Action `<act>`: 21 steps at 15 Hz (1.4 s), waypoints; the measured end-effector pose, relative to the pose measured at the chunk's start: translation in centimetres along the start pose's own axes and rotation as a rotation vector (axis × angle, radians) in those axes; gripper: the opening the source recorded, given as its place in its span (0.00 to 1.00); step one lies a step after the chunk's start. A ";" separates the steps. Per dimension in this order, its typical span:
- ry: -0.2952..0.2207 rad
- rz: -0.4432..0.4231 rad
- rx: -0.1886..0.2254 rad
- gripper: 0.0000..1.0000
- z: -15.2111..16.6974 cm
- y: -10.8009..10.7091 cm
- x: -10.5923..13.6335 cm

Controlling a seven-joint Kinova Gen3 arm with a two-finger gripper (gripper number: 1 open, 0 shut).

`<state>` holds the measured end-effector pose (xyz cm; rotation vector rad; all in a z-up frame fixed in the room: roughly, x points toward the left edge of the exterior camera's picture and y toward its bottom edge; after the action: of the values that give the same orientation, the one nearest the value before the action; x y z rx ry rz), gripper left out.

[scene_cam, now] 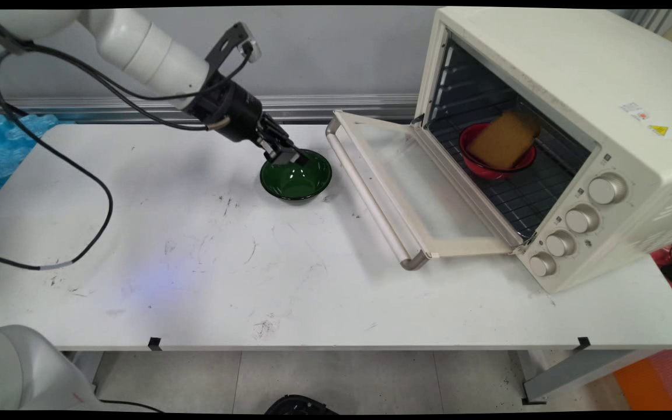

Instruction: Close the oven

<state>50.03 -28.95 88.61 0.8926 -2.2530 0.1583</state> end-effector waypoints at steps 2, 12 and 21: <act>0.004 -0.020 -0.003 0.00 1.0 -0.4 -0.9; 0.024 -0.023 -0.019 0.00 6.6 -1.6 -3.8; 0.055 0.134 -0.058 0.00 11.3 -1.2 -3.0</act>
<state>46.02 -32.09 78.04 0.6995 -2.2543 0.1756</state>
